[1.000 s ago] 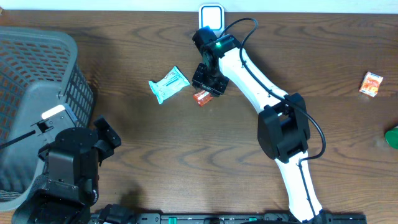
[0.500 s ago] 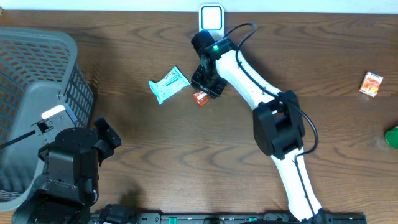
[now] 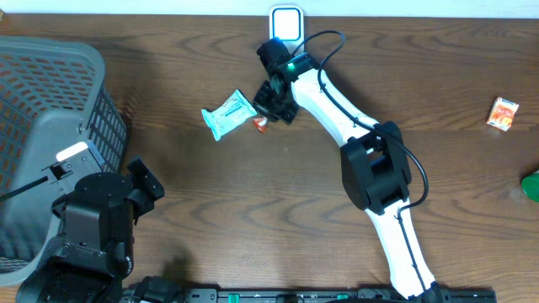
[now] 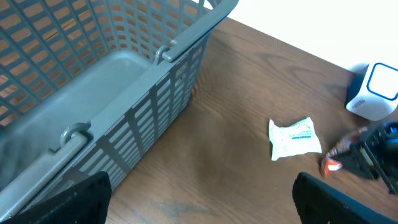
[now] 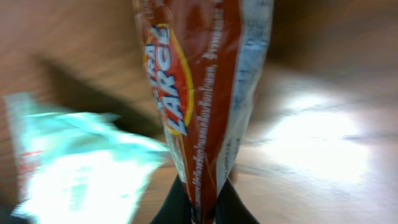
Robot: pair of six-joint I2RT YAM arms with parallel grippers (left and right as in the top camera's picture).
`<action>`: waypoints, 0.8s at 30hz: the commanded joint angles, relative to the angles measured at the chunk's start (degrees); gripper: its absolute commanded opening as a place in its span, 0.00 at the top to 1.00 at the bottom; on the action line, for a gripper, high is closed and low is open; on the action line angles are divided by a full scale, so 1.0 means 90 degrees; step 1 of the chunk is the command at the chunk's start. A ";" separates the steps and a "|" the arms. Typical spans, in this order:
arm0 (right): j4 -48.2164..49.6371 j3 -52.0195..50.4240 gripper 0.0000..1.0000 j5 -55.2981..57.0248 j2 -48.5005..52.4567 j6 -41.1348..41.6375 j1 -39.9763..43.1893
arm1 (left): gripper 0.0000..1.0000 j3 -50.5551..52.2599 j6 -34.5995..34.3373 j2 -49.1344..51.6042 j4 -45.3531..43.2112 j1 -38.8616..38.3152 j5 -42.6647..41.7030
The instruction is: Scan the item barcode
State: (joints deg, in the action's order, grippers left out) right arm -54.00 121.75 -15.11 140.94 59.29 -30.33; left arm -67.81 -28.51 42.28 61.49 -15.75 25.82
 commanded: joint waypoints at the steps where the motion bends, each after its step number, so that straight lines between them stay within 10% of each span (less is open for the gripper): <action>1: 0.0542 0.0104 0.99 -0.0770 0.0005 -0.0627 0.0044 | 0.07 0.0012 -0.0010 -0.0007 -0.0002 0.0029 0.0080; 24: 0.2773 -0.0634 0.99 -0.3378 0.0010 -0.2052 -0.0668 | 0.07 0.0012 -0.0010 -0.0007 -0.0002 0.0029 0.0080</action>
State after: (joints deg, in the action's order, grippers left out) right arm -29.04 119.77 -39.66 140.94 42.96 -36.84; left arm -67.81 -28.51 42.28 61.49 -15.75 25.82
